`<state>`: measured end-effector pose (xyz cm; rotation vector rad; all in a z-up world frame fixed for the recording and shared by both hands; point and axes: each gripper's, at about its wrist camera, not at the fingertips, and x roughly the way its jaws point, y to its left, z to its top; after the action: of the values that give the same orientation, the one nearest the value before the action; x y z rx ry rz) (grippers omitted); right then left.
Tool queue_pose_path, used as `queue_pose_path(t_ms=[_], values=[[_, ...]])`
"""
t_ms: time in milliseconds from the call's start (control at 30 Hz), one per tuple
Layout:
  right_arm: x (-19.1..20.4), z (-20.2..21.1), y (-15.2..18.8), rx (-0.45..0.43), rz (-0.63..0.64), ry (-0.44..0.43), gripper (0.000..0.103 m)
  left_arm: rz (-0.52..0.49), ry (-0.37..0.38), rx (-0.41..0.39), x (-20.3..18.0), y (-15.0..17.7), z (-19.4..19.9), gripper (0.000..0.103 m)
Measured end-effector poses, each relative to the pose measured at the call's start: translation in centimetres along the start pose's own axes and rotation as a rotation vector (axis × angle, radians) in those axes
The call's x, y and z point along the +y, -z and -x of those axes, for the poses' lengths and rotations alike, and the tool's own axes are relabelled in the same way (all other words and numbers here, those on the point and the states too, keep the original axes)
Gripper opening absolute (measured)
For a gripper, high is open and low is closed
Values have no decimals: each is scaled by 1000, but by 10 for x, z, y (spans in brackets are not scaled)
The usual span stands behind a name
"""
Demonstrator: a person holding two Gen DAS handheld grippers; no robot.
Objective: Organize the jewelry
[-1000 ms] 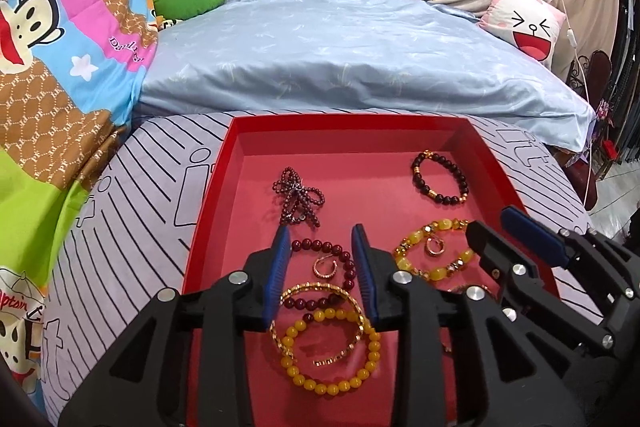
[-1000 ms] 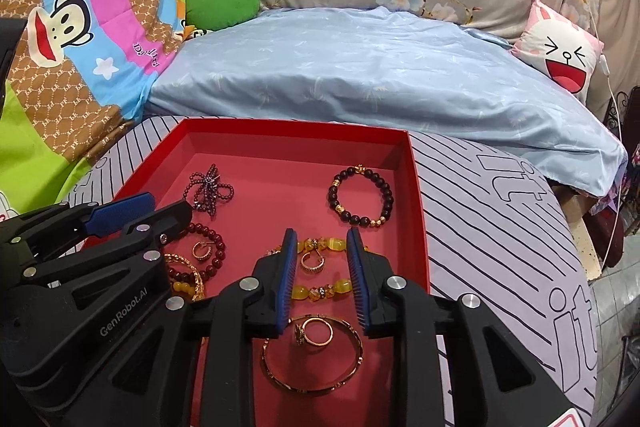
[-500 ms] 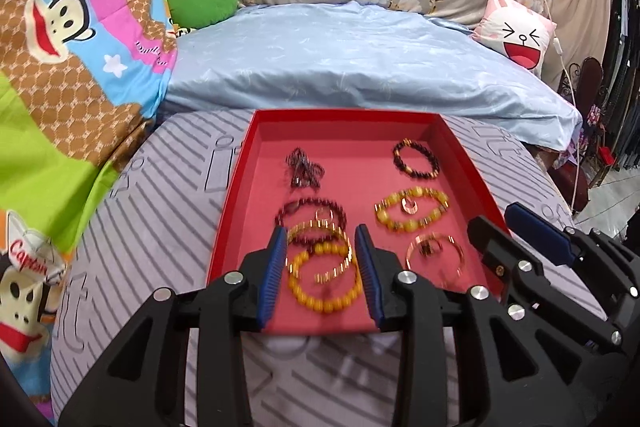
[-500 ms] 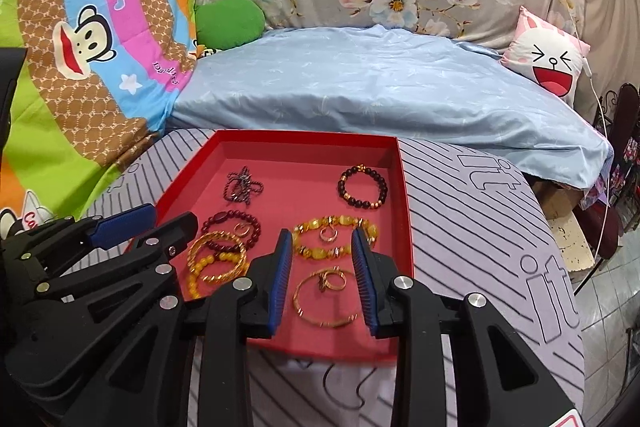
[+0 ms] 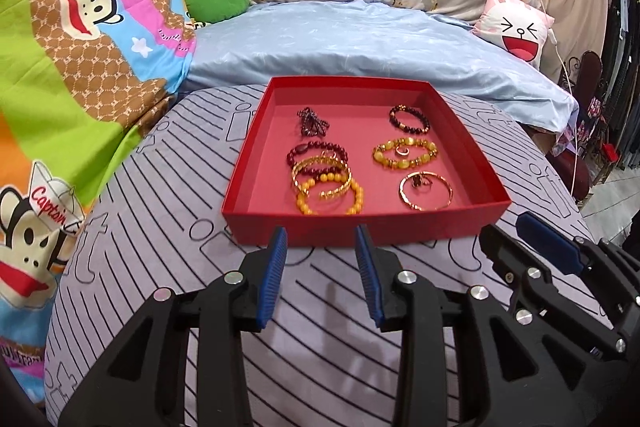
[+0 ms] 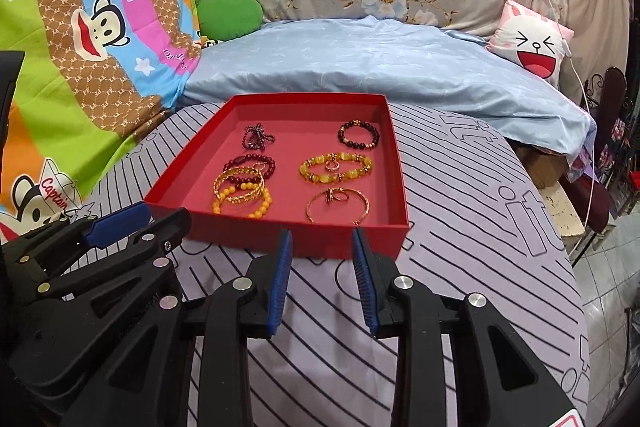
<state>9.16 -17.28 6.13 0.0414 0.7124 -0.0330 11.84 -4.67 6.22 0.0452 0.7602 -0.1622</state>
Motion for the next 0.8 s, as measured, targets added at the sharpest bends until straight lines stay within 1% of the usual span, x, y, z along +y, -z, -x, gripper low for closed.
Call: queue_pose_path(t_ms=[100, 267, 433, 567, 667, 800], values=[[1, 6, 8, -7, 0, 13, 30, -8, -30, -17, -1, 8, 5, 33], [2, 10, 17, -14, 7, 25, 30, -15, -45, -19, -2, 18, 8, 33], [-2, 13, 19, -22, -5, 28, 30, -21, -78, -40, -3, 23, 12, 34], [-3, 13, 22, -41, -7, 37, 30, -15, -82, -53, -2, 25, 11, 34], [-4, 8, 24, -33, -13, 36, 30, -13, -90, -61, 0, 26, 8, 34], [-4, 3, 25, -28, -14, 36, 30, -8, -89, -50, 2, 25, 3, 34]])
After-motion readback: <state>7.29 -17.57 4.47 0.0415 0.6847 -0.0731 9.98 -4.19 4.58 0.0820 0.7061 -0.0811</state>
